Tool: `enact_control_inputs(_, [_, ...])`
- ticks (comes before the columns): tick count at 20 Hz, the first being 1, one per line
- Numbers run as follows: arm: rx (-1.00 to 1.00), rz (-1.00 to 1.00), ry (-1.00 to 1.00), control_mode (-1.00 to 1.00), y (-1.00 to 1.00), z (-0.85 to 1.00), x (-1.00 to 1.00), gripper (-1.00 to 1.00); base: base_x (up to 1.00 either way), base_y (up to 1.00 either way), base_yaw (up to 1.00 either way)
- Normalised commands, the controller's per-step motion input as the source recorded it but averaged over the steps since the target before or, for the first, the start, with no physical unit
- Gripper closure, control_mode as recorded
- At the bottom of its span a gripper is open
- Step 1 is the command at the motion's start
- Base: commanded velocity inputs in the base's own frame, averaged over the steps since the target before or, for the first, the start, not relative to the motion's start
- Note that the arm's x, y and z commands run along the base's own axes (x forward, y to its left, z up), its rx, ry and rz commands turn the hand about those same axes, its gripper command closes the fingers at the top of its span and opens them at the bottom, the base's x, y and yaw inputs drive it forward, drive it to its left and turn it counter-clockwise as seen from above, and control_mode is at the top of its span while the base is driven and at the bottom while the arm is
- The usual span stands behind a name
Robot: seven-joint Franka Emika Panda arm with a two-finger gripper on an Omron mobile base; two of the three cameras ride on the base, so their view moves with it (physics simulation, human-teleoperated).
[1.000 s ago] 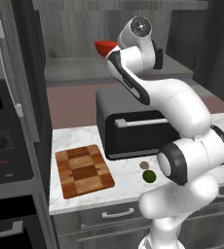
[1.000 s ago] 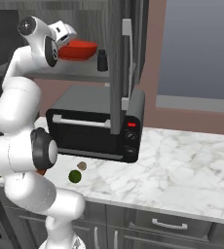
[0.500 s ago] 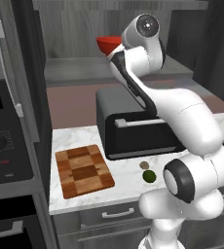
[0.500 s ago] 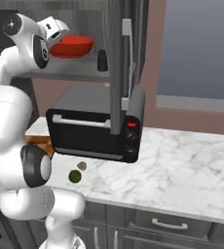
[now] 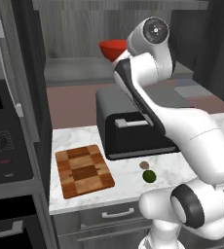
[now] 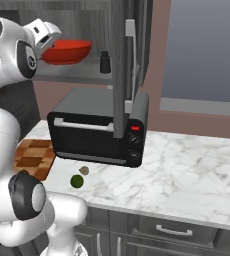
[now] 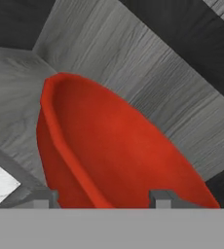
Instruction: Open the cabinet. Place the bowl and condiment on the counter. Then place the lime and garlic on the cutting board.
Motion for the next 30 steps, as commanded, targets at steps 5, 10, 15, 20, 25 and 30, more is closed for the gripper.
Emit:
enact_control_inputs(5, [-0.05, 0.0, 0.0, -1.0, -0.09, 0.0, -0.69, 1.0, 0.0, 0.0, 0.0])
enact_control_inputs(10, [-0.03, 0.0, -0.01, -1.0, -0.2, 0.0, -0.74, 1.0, 0.0, 0.0, 0.0])
enact_control_inputs(15, [0.0, -0.02, -0.02, -1.0, -0.29, 0.0, -0.72, 1.0, 0.0, 0.0, 0.0])
enact_control_inputs(20, [0.0, -0.05, -0.01, -1.0, -0.37, -0.04, -0.72, 1.0, 0.0, 0.0, 0.0])
enact_control_inputs(25, [0.0, -0.06, 0.0, -1.0, -0.35, -0.07, -0.68, 1.0, 0.0, 0.0, 0.0])
enact_control_inputs(30, [0.0, -0.05, 0.0, -1.0, -0.32, -0.11, -0.66, 1.0, 0.0, 0.0, 0.0])
